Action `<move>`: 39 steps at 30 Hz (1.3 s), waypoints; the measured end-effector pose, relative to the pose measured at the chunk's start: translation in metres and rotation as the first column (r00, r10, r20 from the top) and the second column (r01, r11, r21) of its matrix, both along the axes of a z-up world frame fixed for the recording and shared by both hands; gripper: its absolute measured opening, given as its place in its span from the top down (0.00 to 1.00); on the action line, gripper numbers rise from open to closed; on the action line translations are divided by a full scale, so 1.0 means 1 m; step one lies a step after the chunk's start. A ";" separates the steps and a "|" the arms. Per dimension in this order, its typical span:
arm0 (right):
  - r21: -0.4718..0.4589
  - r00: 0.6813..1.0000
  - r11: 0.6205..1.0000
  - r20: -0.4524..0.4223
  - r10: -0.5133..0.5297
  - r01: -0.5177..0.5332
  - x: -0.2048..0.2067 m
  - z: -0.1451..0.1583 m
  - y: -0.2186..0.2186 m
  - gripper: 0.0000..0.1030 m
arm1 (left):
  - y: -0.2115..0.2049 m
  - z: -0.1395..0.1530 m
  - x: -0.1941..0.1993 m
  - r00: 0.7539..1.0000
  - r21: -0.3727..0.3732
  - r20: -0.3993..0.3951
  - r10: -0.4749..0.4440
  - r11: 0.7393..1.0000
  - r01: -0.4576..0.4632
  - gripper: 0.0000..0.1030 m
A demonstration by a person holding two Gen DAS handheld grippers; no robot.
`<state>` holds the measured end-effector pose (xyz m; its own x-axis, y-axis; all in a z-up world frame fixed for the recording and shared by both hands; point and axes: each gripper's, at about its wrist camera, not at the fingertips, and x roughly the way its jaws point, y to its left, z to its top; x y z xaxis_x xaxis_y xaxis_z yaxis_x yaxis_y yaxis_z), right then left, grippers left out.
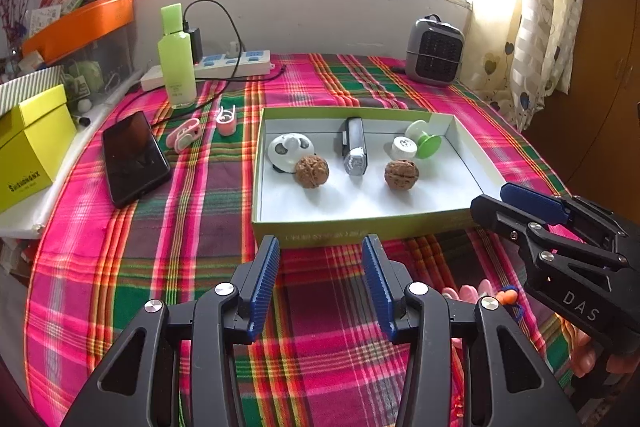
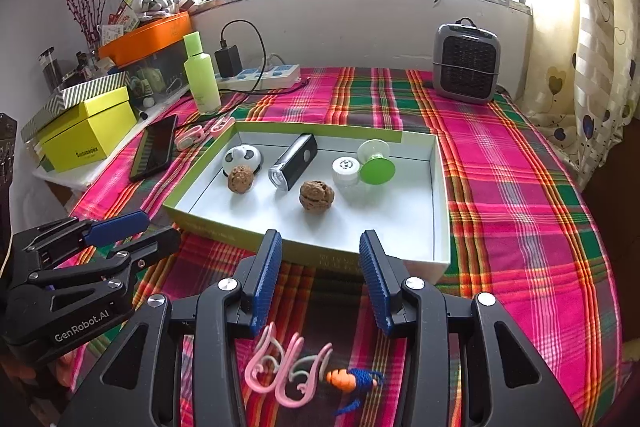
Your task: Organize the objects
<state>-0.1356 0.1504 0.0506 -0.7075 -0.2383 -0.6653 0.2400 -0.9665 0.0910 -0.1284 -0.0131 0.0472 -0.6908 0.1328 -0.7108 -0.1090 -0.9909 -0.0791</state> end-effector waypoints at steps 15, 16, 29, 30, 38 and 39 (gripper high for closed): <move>-0.001 0.998 0.999 0.020 -0.053 0.053 0.033 -0.012 0.033 0.59 | 0.000 -0.017 0.019 0.998 0.071 0.046 -0.037 0.997 0.034 0.59; -0.002 0.998 0.998 0.026 -0.058 0.058 0.033 -0.013 0.036 0.59 | 0.000 -0.018 0.019 0.998 0.075 0.049 -0.039 0.997 0.035 0.59; -0.028 0.995 0.998 0.086 -0.046 0.049 0.048 -0.034 0.048 0.59 | 0.010 -0.031 0.022 0.992 0.101 0.094 -0.081 0.992 0.072 0.59; -0.030 0.996 0.999 0.084 -0.033 0.035 0.050 -0.033 0.047 0.59 | 0.010 -0.033 0.022 0.992 0.100 0.098 -0.080 0.992 0.070 0.59; -0.011 0.995 1.000 0.101 0.013 -0.012 0.056 -0.037 0.035 0.59 | 0.013 -0.036 0.021 0.990 0.100 0.111 -0.091 0.992 0.080 0.59; -0.020 0.995 1.000 0.101 0.016 -0.015 0.058 -0.037 0.035 0.59 | 0.013 -0.036 0.021 0.990 0.101 0.110 -0.092 0.992 0.081 0.59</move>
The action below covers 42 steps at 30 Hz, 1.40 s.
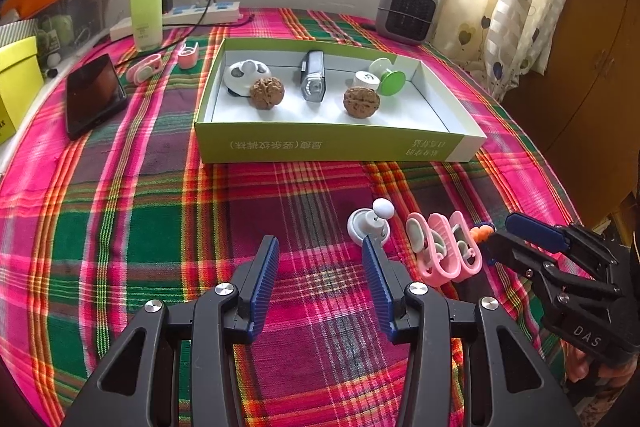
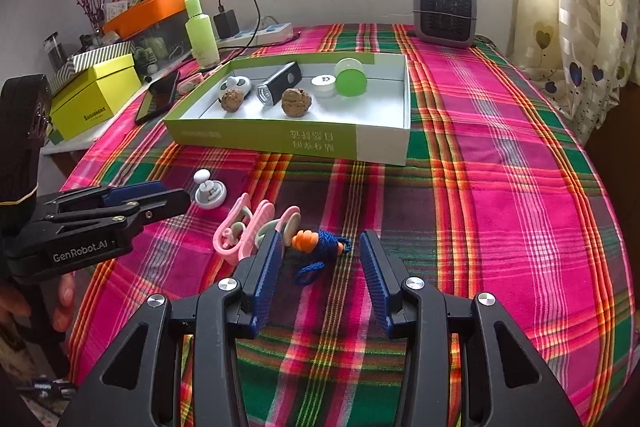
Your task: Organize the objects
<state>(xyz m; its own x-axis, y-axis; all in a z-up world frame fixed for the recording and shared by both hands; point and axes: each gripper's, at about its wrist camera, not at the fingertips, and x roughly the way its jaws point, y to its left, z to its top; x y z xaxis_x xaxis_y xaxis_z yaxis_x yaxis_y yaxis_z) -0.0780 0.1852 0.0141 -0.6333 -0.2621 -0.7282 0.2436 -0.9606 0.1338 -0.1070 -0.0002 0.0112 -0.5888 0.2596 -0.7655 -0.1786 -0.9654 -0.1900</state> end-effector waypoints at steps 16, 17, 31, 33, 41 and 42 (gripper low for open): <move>0.073 0.998 0.996 -0.017 0.052 -0.051 0.008 -0.007 -0.025 0.59 | 0.003 -0.003 -0.002 1.000 -0.004 0.012 0.000 1.000 0.000 0.59; 0.083 0.999 0.996 -0.020 0.042 -0.040 0.007 -0.007 -0.024 0.59 | 0.004 -0.003 -0.002 1.000 -0.005 0.012 0.000 1.000 0.000 0.59; 0.120 0.998 0.992 -0.053 -0.040 0.046 -0.002 -0.002 0.003 0.59 | 0.006 -0.004 -0.005 1.000 -0.009 0.012 -0.010 1.000 0.010 0.59; 0.127 0.998 0.991 -0.048 -0.044 0.050 -0.003 -0.003 0.004 0.59 | 0.007 -0.004 -0.007 1.000 -0.011 0.011 -0.012 1.000 0.012 0.59; 0.133 0.997 0.989 -0.043 -0.065 0.070 -0.002 -0.003 0.008 0.59 | 0.010 -0.003 -0.014 1.000 -0.016 0.010 -0.022 1.000 0.022 0.57; 0.157 0.995 0.983 -0.044 -0.089 0.095 -0.003 -0.003 0.009 0.59 | 0.012 -0.004 -0.016 1.000 -0.023 0.009 -0.030 0.999 0.030 0.56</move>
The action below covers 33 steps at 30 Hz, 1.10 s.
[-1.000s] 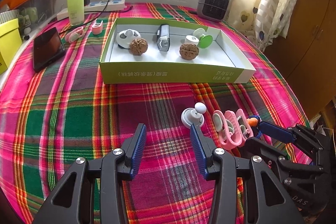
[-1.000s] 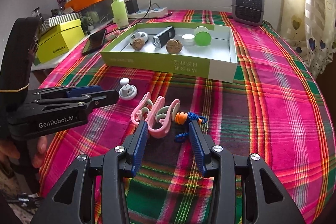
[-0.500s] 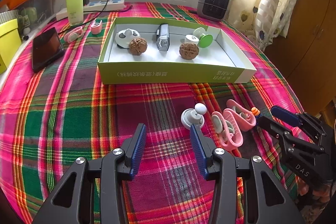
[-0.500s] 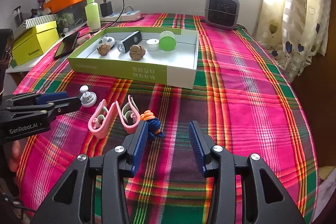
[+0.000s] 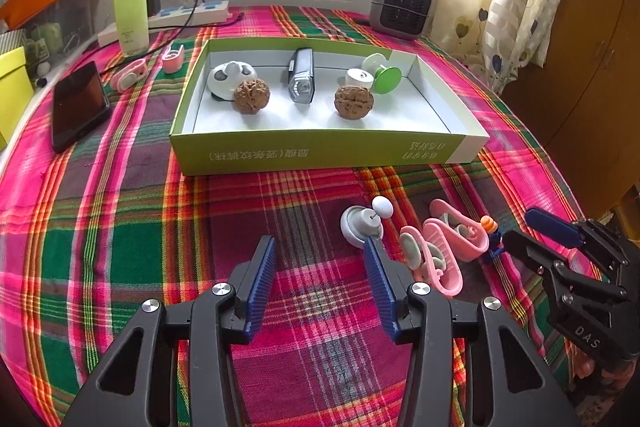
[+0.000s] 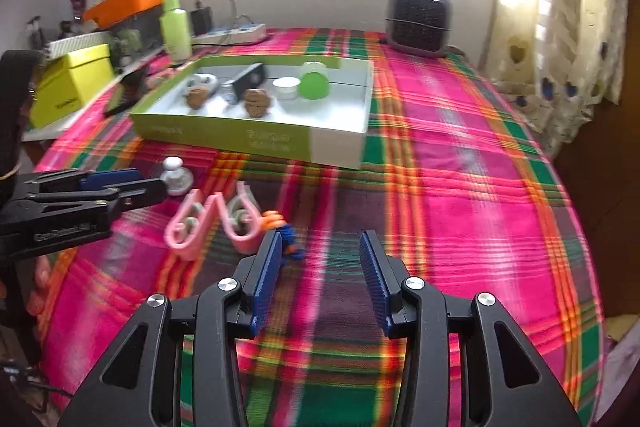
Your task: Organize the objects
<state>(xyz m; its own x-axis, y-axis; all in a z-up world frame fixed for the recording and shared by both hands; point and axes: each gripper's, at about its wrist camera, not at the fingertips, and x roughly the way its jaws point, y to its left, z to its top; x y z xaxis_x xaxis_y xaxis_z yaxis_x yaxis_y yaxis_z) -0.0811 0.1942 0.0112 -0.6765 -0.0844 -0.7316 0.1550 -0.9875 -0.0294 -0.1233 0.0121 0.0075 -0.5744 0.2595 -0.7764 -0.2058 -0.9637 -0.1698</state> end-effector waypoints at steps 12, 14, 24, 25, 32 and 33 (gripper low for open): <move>-0.076 1.000 0.997 -0.005 0.008 -0.008 0.001 0.003 0.009 0.59 | 0.011 0.001 -0.007 0.999 -0.030 -0.017 -0.044 0.999 0.043 0.55; -0.082 1.000 0.996 -0.006 0.020 -0.021 0.002 0.003 0.007 0.59 | 0.013 0.000 -0.012 0.999 -0.038 -0.015 -0.042 0.998 0.042 0.55; -0.146 0.996 0.985 0.001 0.094 -0.093 0.006 0.005 -0.003 0.59 | 0.013 0.000 -0.026 0.999 -0.041 -0.028 -0.037 0.999 0.036 0.55; -0.153 0.994 0.983 0.002 0.105 -0.104 0.007 0.005 -0.005 0.59 | 0.012 0.000 -0.026 0.999 -0.042 -0.030 -0.035 0.999 0.034 0.55; -0.201 0.984 0.964 0.011 0.177 -0.172 0.009 0.006 -0.021 0.59 | 0.006 -0.001 -0.023 0.999 -0.037 -0.040 -0.022 0.999 0.021 0.56; -0.201 0.982 0.962 0.012 0.189 -0.183 0.009 0.006 -0.025 0.59 | 0.005 -0.001 -0.023 0.999 -0.038 -0.041 -0.021 0.999 0.020 0.58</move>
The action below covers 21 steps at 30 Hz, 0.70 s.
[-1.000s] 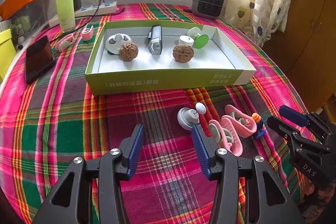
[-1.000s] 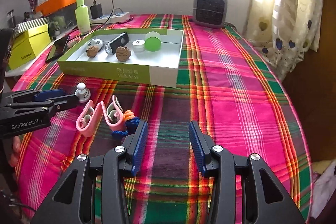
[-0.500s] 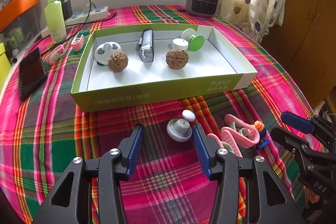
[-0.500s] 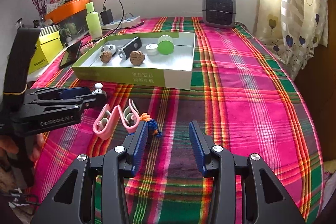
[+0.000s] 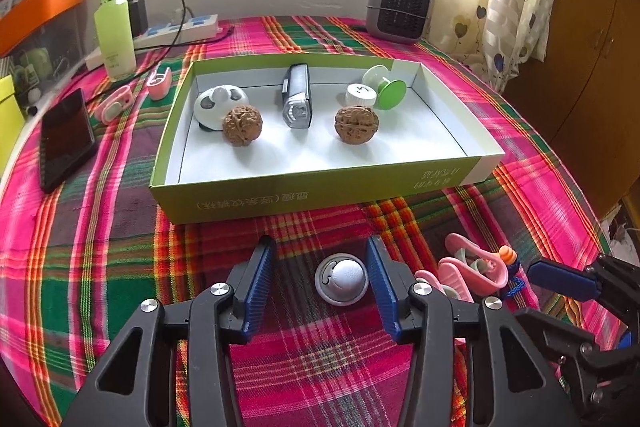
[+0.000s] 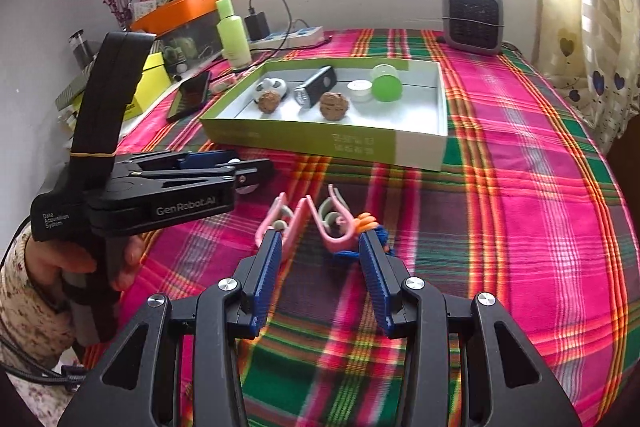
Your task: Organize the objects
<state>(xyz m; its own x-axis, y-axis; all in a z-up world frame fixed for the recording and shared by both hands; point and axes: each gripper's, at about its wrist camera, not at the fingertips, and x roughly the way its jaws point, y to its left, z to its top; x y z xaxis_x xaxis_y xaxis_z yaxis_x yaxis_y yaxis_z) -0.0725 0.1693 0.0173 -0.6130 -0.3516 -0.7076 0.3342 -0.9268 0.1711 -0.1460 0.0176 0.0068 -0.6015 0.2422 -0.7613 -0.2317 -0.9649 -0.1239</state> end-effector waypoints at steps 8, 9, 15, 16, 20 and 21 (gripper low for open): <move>0.025 0.999 0.999 0.019 0.035 -0.035 -0.002 -0.006 -0.014 0.59 | -0.006 0.000 0.005 1.000 0.012 -0.001 -0.003 1.000 0.003 0.60; 0.029 0.999 0.999 0.021 0.036 -0.036 -0.002 -0.006 -0.015 0.59 | -0.007 -0.001 0.006 1.000 0.014 0.000 -0.006 1.000 0.006 0.60; 0.038 0.998 0.998 0.028 0.054 -0.055 -0.003 -0.008 -0.021 0.59 | -0.009 -0.001 0.010 1.000 0.013 0.002 0.000 1.000 0.000 0.60; 0.038 0.998 0.998 0.027 0.056 -0.057 -0.003 -0.007 -0.022 0.59 | -0.009 -0.001 0.010 1.000 0.012 0.001 -0.001 1.000 0.001 0.60; 0.038 0.997 0.997 0.025 0.068 -0.069 -0.002 -0.006 -0.025 0.59 | -0.010 -0.001 0.010 1.000 0.017 0.003 0.009 1.000 -0.009 0.60; 0.037 0.997 0.997 0.027 0.074 -0.075 -0.002 -0.006 -0.026 0.59 | -0.011 0.000 0.011 1.000 0.016 0.003 0.012 1.000 -0.012 0.60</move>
